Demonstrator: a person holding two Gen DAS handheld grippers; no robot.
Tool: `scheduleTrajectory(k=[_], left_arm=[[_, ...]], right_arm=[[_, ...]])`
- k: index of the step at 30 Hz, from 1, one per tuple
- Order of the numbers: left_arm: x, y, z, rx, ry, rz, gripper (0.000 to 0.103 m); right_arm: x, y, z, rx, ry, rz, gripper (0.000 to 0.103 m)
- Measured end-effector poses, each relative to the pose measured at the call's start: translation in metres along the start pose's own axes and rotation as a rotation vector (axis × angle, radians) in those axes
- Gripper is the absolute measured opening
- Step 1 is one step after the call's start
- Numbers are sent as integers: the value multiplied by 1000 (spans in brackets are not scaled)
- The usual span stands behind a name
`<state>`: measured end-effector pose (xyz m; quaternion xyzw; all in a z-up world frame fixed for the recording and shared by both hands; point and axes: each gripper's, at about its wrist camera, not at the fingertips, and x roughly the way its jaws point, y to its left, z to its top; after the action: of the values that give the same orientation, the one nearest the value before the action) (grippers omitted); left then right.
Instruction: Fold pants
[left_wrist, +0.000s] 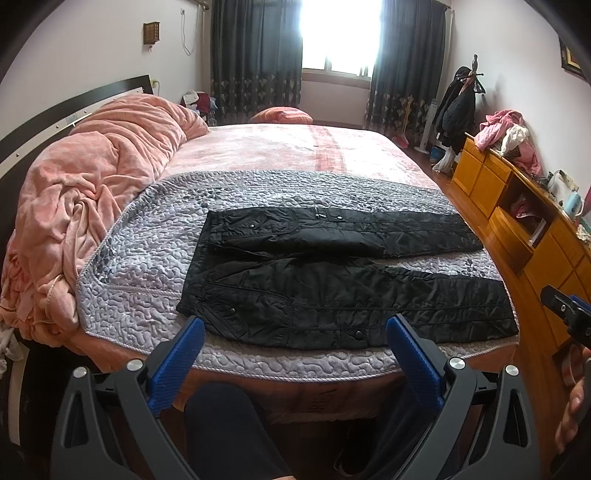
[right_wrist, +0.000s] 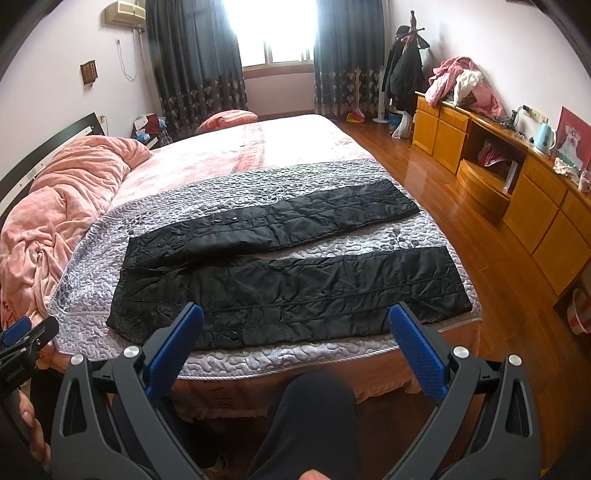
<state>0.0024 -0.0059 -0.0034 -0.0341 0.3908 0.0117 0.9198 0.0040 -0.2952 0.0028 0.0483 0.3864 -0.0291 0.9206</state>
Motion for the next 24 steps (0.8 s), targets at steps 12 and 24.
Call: scheduleTrajectory(k=[12, 24], left_arm=[[1, -1, -1, 4, -1, -1, 99], [3, -4, -2, 3, 5, -2, 99]], right_arm=[[-5, -2, 2, 1, 0, -2, 101], [-5, -1, 1, 0, 2, -3, 100]])
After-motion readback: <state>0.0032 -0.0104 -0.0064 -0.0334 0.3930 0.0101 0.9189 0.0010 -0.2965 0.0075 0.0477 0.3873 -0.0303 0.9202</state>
